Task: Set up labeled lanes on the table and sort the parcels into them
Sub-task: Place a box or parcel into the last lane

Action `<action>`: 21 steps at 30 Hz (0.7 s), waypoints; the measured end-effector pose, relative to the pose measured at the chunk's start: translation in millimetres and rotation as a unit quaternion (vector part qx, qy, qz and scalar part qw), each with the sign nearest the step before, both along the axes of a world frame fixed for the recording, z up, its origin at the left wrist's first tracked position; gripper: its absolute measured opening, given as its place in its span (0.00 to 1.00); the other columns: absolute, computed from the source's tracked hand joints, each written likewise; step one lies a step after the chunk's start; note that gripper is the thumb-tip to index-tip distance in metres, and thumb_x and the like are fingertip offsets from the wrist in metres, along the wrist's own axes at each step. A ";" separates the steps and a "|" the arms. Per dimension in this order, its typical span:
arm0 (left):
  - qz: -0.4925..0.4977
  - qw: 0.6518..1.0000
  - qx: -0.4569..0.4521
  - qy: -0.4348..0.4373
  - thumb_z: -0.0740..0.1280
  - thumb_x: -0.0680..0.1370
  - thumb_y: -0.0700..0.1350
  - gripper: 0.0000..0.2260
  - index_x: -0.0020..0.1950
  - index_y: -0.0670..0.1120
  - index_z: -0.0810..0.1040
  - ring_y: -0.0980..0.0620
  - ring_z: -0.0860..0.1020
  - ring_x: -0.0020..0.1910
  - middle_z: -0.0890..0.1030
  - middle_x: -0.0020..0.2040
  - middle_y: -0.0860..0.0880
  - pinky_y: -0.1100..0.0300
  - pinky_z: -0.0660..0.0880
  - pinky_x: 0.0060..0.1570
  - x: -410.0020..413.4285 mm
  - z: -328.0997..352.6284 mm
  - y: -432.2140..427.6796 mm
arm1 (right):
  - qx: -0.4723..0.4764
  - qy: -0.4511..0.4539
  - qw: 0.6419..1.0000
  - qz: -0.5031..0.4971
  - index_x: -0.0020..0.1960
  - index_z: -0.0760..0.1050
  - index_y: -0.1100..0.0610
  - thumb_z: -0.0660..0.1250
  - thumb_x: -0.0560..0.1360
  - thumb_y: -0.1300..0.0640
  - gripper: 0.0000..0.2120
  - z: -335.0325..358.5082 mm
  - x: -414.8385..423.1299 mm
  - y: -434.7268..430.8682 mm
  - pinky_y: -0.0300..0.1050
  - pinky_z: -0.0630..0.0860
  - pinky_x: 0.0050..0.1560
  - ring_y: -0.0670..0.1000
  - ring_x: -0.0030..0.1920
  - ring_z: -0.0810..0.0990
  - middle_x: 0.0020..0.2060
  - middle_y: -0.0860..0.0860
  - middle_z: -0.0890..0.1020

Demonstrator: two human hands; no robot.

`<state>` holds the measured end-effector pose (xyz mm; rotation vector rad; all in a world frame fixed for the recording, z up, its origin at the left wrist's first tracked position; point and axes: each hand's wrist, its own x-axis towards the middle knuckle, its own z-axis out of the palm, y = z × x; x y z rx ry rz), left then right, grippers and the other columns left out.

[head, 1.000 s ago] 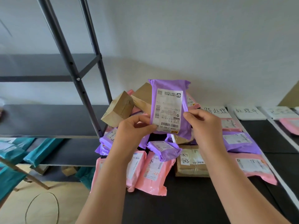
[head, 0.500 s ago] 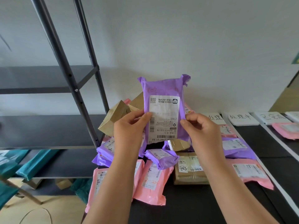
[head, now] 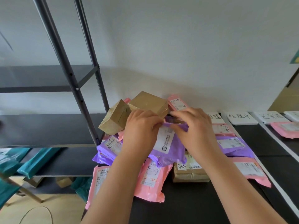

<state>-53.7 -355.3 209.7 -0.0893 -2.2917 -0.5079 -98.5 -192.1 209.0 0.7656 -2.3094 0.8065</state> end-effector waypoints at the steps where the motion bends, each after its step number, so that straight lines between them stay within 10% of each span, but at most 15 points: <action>1: -0.015 1.000 -0.008 0.011 0.72 0.71 0.41 0.04 0.41 0.47 0.86 0.44 0.79 0.43 0.84 0.41 0.52 0.47 0.75 0.49 -1.0 -1.9 0.9 | 0.006 -0.018 1.000 0.002 0.52 0.84 0.51 0.77 0.70 0.56 0.11 -3.0 0.8 0.2 0.48 0.68 0.56 0.55 0.52 0.78 0.48 0.47 0.82; 9: 0.006 0.994 0.016 0.108 0.73 0.73 0.40 0.05 0.47 0.45 0.86 0.42 0.77 0.57 0.83 0.55 0.47 0.47 0.75 0.56 2.5 -0.9 12.8 | -0.044 -0.062 0.997 0.016 0.43 0.83 0.55 0.75 0.70 0.62 0.04 -5.4 7.2 3.9 0.53 0.76 0.44 0.51 0.38 0.78 0.37 0.47 0.81; 13: 0.078 0.964 0.251 0.033 0.73 0.75 0.40 0.18 0.63 0.51 0.79 0.52 0.71 0.67 0.77 0.65 0.56 0.54 0.69 0.66 18.4 8.4 21.3 | -0.173 -0.133 0.976 -0.025 0.43 0.80 0.54 0.72 0.74 0.60 0.02 4.0 9.7 11.3 0.40 0.73 0.40 0.44 0.40 0.78 0.39 0.44 0.81; 17: 0.057 0.875 0.475 -0.071 0.73 0.76 0.50 0.18 0.64 0.52 0.77 0.60 0.78 0.55 0.80 0.58 0.57 0.64 0.77 0.51 24.5 10.7 27.2 | -0.275 -0.176 0.944 -0.048 0.44 0.79 0.53 0.70 0.77 0.56 0.03 11.8 12.5 14.3 0.37 0.73 0.38 0.45 0.40 0.79 0.39 0.47 0.82; 21: 0.009 0.853 0.514 -0.096 0.73 0.75 0.49 0.15 0.62 0.52 0.80 0.60 0.83 0.46 0.84 0.49 0.56 0.67 0.79 0.41 26.0 16.8 37.1 | -0.310 -0.196 0.930 -0.038 0.44 0.80 0.53 0.70 0.77 0.56 0.03 15.1 18.4 9.0 0.38 0.74 0.40 0.42 0.38 0.79 0.38 0.45 0.82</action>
